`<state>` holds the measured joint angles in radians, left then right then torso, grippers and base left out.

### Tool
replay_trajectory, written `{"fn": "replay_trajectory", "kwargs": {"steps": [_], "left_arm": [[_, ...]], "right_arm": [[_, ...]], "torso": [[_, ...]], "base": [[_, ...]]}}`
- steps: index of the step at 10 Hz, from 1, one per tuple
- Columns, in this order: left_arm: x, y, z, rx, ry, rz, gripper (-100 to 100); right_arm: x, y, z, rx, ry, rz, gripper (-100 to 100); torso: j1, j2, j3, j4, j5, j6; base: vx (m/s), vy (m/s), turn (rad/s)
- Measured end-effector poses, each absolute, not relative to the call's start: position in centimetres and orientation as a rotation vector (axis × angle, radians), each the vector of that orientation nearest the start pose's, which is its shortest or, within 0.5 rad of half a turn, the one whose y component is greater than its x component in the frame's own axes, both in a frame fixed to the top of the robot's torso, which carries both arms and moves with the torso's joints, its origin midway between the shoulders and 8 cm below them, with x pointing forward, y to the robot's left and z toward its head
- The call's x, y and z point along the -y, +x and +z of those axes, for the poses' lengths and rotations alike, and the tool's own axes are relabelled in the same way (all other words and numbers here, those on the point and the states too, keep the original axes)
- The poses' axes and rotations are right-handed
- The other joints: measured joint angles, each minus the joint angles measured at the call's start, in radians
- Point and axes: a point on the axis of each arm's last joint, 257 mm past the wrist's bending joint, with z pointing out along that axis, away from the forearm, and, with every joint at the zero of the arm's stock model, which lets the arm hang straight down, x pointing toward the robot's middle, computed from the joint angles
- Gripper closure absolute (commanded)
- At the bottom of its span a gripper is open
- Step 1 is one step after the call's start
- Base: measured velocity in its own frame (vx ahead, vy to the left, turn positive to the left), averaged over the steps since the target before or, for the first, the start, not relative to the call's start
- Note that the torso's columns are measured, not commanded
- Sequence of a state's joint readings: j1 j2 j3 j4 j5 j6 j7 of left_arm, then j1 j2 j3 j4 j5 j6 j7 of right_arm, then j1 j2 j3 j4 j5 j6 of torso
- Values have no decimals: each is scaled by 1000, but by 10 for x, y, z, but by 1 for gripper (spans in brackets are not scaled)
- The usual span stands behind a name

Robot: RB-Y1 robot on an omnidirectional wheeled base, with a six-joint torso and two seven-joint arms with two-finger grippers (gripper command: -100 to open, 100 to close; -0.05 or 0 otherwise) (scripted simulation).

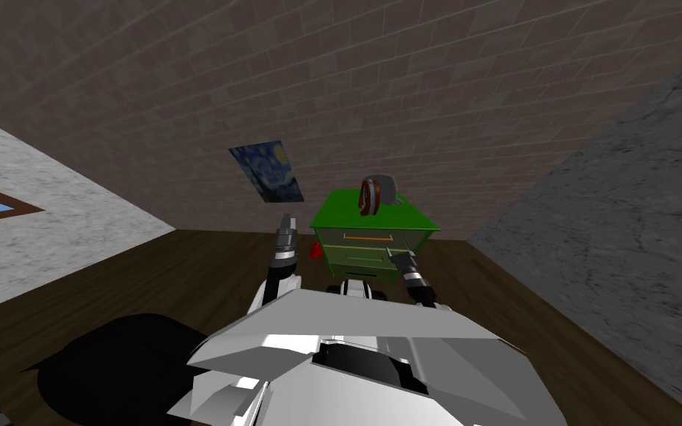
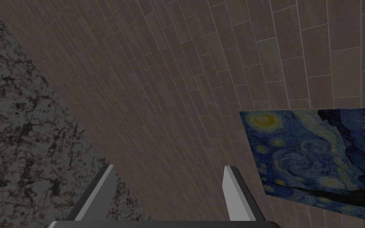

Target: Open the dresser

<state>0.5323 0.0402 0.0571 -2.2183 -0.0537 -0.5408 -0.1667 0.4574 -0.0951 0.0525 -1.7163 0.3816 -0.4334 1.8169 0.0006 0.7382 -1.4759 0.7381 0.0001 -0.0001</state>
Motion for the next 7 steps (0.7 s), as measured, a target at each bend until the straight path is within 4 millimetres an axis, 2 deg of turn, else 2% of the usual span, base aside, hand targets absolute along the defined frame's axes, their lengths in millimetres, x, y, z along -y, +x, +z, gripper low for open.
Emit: {"fn": "replay_trajectory", "kwargs": {"steps": [3,5,6,7], "left_arm": [[-294,344,-5,-747,-556,-1038,0],[-294,344,-5,-747,-555,-1038,0],[-294,344,-5,-747,-555,-1038,0],[-294,344,-5,-747,-555,-1038,0]], "right_arm": [[233,400,-269,-1382,-619,-531,-100],[233,402,-266,-1381,-619,-537,-100],[234,402,-266,-1383,-619,-538,100],[234,402,-266,-1382,-619,-538,100]], "torso": [[-2,1,0,0,0,0],[-3,-2,-1,0,-1,0],[-2,-1,-1,0,0,0],[-1,1,1,0,0,0]], "base": [[31,42,-44],[53,-1,31],[6,-1,-2],[-62,-27,-66]]}}
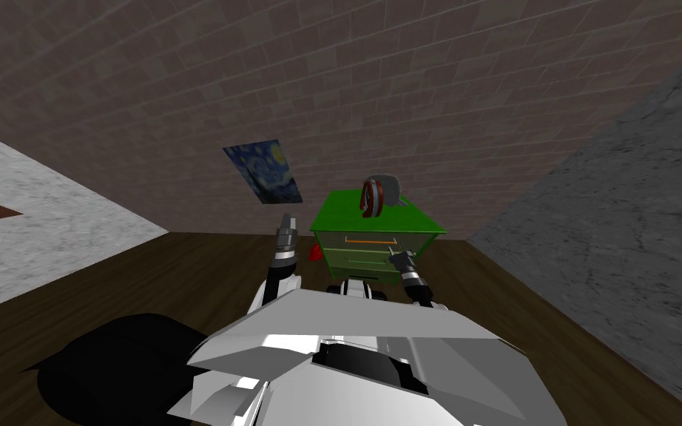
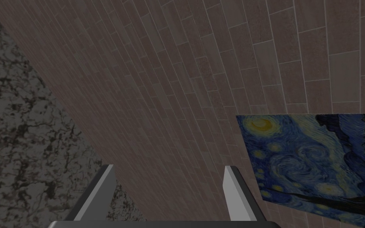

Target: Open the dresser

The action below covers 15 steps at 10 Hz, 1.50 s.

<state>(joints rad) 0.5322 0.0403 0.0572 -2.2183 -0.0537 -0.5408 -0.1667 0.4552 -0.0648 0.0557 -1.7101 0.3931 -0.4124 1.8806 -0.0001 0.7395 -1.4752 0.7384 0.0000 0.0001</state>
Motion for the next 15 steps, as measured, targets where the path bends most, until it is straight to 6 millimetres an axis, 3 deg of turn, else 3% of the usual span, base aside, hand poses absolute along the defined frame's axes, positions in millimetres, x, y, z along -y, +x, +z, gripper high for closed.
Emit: {"fn": "replay_trajectory", "kwargs": {"steps": [2,14,15], "left_arm": [[-294,344,-5,-747,-555,-1038,0],[-294,344,-5,-747,-555,-1038,0],[-294,344,-5,-747,-555,-1038,0]], "right_arm": [[235,401,-258,-1369,-615,-543,100],[230,387,-260,-1380,-630,-530,100],[228,387,-260,-1377,-631,-528,-100]], "torso": [[5,3,3,-3,-2,-4],[2,-1,0,-2,-1,-2],[3,0,1,-2,-1,-3]], "base": [[-190,-15,0],[-160,-4,-15],[-112,-17,43]]}}
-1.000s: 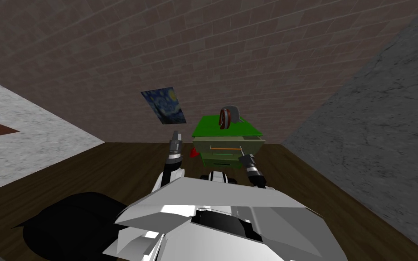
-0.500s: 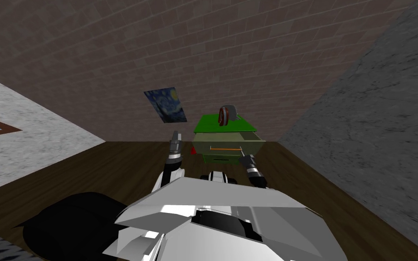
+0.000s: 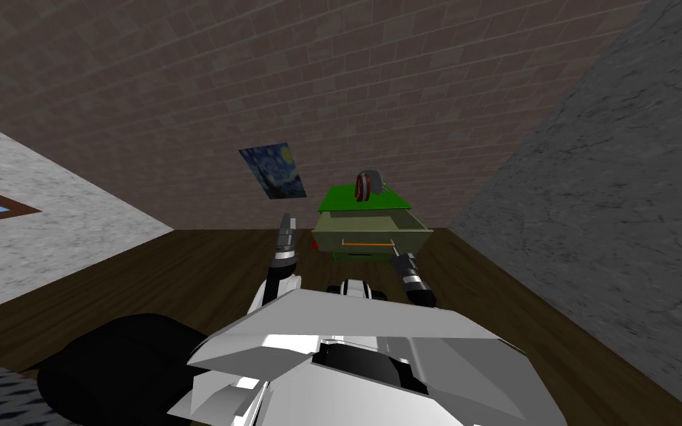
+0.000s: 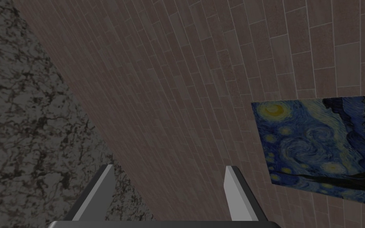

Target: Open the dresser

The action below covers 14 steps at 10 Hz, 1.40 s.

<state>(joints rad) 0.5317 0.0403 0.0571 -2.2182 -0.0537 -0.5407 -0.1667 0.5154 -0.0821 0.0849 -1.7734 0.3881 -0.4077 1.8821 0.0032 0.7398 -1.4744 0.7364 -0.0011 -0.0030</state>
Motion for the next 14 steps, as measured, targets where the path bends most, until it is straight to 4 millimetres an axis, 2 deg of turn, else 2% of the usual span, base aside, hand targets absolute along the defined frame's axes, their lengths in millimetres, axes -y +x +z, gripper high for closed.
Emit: {"fn": "replay_trajectory", "kwargs": {"steps": [5,11,12,14], "left_arm": [[-294,344,-5,-747,-555,-1038,0],[-294,344,-5,-747,-555,-1038,0],[-294,344,-5,-747,-555,-1038,0],[-294,344,-5,-747,-555,-1038,0]], "right_arm": [[230,388,-231,-1386,-617,-548,-100],[229,386,-222,-1432,-613,-562,-100],[229,385,-224,-1438,-616,-562,0],[230,383,-230,-1451,-621,-562,0]], "torso": [[-4,-2,-2,2,1,3],[-1,10,3,13,6,5],[-1,8,3,10,5,5],[-2,2,0,5,3,4]], "base": [[10,-20,52],[-8,-10,25],[0,0,0],[0,0,0]]}}
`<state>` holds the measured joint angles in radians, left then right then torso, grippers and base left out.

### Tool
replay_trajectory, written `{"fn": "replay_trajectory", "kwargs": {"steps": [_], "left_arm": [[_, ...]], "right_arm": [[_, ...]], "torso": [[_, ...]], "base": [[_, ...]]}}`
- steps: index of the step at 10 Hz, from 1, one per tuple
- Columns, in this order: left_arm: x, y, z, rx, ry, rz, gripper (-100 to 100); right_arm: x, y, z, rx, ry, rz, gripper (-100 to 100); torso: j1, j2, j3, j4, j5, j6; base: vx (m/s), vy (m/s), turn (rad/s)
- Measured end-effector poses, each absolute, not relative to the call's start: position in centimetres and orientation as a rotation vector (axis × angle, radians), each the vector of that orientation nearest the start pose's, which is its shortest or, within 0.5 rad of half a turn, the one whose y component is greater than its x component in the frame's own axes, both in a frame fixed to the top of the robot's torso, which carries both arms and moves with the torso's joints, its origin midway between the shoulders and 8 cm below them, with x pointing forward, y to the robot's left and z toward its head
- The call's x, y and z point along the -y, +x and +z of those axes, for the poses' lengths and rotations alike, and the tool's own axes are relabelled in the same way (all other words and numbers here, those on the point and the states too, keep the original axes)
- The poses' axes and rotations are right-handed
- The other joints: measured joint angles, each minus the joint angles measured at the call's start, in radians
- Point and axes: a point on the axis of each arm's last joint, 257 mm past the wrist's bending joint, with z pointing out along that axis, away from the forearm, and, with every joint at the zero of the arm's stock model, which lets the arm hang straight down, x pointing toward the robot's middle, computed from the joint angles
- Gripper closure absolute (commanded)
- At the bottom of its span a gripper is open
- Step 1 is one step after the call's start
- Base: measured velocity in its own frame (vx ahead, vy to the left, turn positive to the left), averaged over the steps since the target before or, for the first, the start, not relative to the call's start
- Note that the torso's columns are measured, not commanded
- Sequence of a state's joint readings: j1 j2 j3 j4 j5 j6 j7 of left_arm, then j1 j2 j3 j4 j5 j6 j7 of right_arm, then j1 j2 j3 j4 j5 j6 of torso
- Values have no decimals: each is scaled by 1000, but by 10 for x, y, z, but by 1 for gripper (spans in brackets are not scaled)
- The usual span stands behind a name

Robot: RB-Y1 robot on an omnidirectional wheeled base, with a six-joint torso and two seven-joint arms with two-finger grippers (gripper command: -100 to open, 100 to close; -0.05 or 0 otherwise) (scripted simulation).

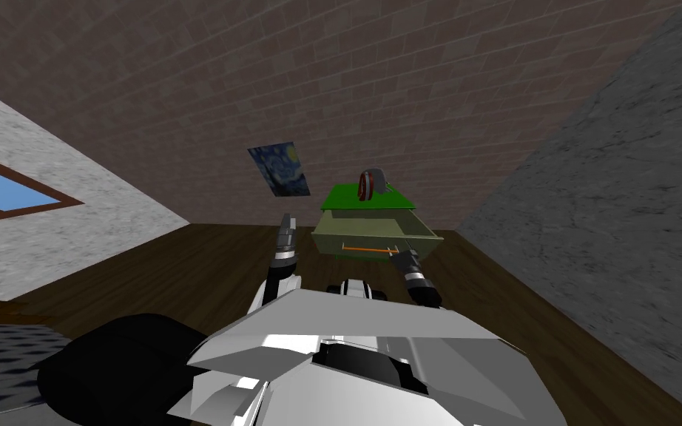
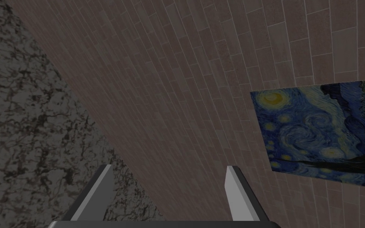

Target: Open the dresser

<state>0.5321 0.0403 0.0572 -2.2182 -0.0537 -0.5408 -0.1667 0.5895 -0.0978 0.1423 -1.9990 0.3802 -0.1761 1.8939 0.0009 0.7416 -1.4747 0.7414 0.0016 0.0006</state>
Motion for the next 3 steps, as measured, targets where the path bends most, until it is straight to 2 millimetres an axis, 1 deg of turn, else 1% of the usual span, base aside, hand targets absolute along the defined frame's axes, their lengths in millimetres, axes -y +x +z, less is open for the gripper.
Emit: {"fn": "replay_trajectory", "kwargs": {"steps": [3], "left_arm": [[-294,344,-5,-747,-555,-1038,0]], "right_arm": [[230,383,-233,-1458,-623,-563,0]], "torso": [[-1,-3,-1,-3,-1,0]], "base": [[0,0,0]]}}
